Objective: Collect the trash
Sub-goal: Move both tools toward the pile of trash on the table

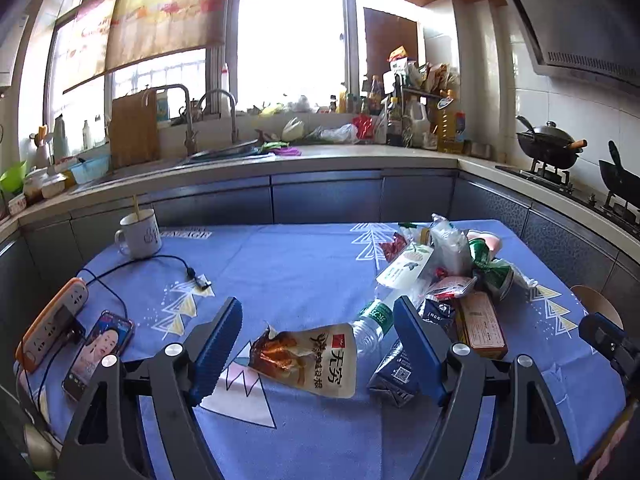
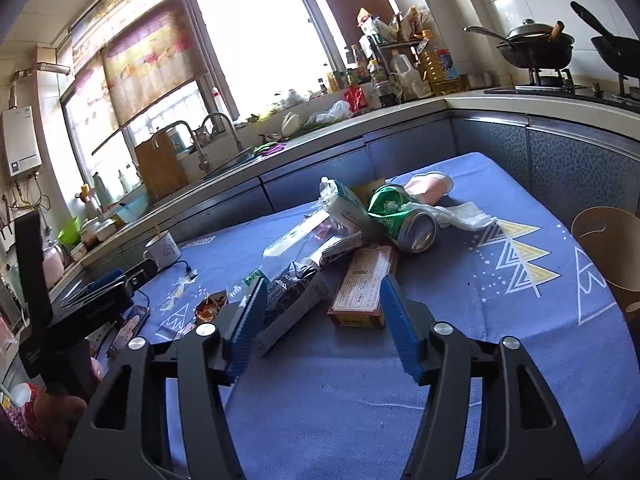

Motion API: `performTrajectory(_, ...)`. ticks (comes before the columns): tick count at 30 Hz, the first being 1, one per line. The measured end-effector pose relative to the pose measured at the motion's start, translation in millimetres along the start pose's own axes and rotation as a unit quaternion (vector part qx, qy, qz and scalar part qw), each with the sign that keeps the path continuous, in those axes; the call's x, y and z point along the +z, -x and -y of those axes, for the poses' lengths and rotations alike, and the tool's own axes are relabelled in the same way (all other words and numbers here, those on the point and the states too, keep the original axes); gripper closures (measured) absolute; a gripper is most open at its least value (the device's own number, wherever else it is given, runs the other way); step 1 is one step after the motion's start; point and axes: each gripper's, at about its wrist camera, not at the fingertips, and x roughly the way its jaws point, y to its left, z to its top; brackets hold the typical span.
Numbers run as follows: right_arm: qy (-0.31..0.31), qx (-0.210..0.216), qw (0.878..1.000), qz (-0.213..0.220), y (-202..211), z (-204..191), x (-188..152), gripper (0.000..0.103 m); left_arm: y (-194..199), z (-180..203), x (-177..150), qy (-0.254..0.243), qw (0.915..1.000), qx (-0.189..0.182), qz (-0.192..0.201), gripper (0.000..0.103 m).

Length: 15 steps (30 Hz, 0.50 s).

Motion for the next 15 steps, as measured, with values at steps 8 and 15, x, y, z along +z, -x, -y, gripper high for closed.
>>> performTrajectory(8,0.015,-0.049,0.999,0.004,-0.4,-30.2,1.4,0.040,17.0,17.8,-15.6,-0.057,0.9955,-0.054,0.053,0.024)
performTrajectory(15,0.040,-0.069,0.997,-0.006,3.5,-42.6,1.3,0.042,3.7,20.9,-26.7,-0.058,0.9930,-0.098,0.032,0.024)
